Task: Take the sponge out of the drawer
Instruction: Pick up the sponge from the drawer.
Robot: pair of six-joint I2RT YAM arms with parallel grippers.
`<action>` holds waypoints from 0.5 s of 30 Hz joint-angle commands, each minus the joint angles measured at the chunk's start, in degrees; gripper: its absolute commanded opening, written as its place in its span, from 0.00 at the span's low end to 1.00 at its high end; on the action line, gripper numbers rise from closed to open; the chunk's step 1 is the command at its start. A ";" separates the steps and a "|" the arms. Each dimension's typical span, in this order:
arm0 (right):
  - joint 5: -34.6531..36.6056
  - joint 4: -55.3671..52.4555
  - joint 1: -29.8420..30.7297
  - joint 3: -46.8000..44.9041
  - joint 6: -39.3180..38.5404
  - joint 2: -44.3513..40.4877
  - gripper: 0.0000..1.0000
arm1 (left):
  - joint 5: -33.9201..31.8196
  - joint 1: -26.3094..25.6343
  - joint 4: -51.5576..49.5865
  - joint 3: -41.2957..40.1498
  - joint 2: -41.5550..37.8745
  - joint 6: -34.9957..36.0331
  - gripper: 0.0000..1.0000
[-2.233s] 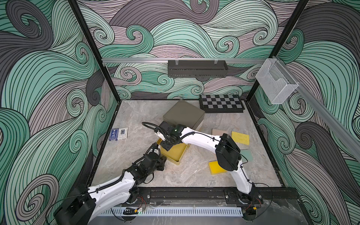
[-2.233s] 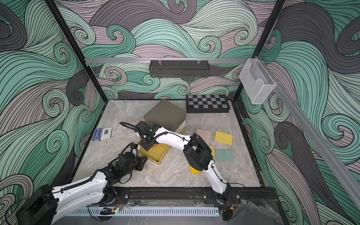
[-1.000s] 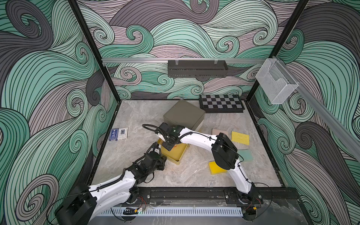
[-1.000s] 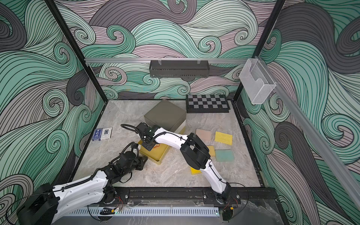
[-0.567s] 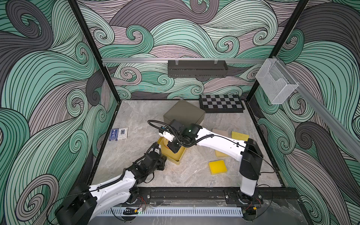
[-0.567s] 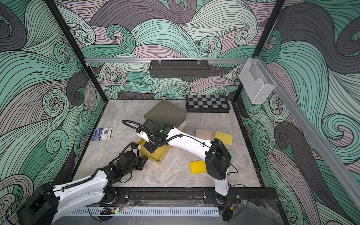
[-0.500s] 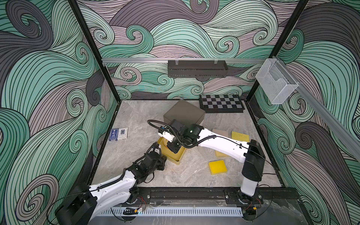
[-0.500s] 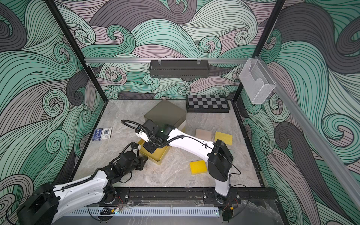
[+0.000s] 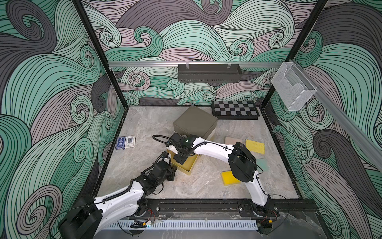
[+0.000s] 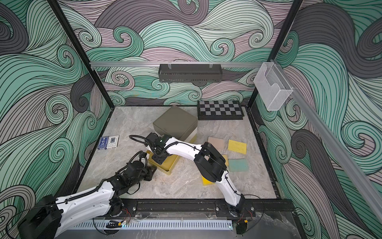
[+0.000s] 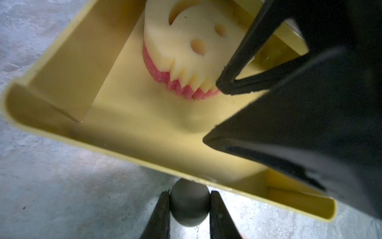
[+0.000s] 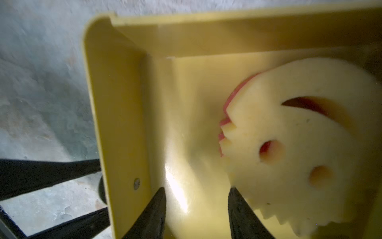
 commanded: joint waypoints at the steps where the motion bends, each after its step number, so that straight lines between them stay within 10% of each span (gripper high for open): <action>1: 0.56 1.73 0.03 2.54 -1.24 -0.73 0.50 | 0.96 -0.45 -1.31 0.28 -0.89 0.39 0.10; 15: 2.72 0.96 -0.52 5.32 -4.88 1.85 0.50 | 0.99 -0.49 -0.99 0.27 -0.33 0.45 0.10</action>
